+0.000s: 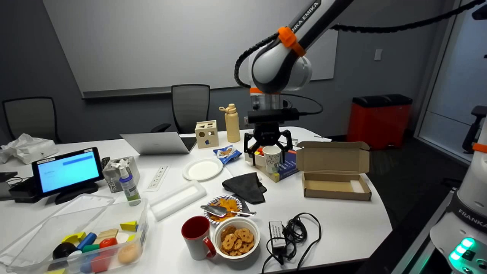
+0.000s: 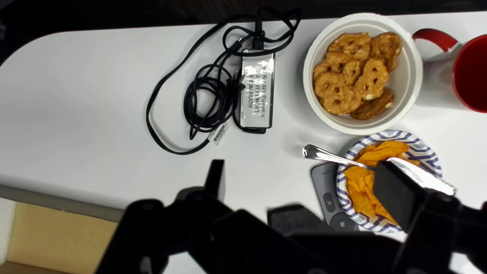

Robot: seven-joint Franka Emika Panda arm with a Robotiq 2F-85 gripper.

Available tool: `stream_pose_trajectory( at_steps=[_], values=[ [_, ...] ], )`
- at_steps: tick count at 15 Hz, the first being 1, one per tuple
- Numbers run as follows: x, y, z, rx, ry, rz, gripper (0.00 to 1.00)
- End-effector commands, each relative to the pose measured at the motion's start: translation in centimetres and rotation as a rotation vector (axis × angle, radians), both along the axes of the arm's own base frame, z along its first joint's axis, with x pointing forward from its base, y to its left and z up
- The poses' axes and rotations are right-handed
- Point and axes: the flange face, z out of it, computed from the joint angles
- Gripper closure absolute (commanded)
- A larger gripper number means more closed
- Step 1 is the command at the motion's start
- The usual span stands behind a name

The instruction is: Put the black cable in the brown box.

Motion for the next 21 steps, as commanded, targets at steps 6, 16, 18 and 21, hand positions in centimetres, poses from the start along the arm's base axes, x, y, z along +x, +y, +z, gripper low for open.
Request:
stream_pose_trajectory(
  at_steps=[6,16,18,21],
  values=[
    [-1.7,-0.9,-2.5,-0.026,0.023,-0.094,0.0],
    [-1.9,-0.7,-2.9,-0.026,0.023,-0.075,0.0],
    [-2.2,-0.6,-3.7,-0.035,0.036,-0.062,0.0],
    [-3.6,-0.2,-5.1,-0.04,0.055,-0.054,0.0]
  ],
)
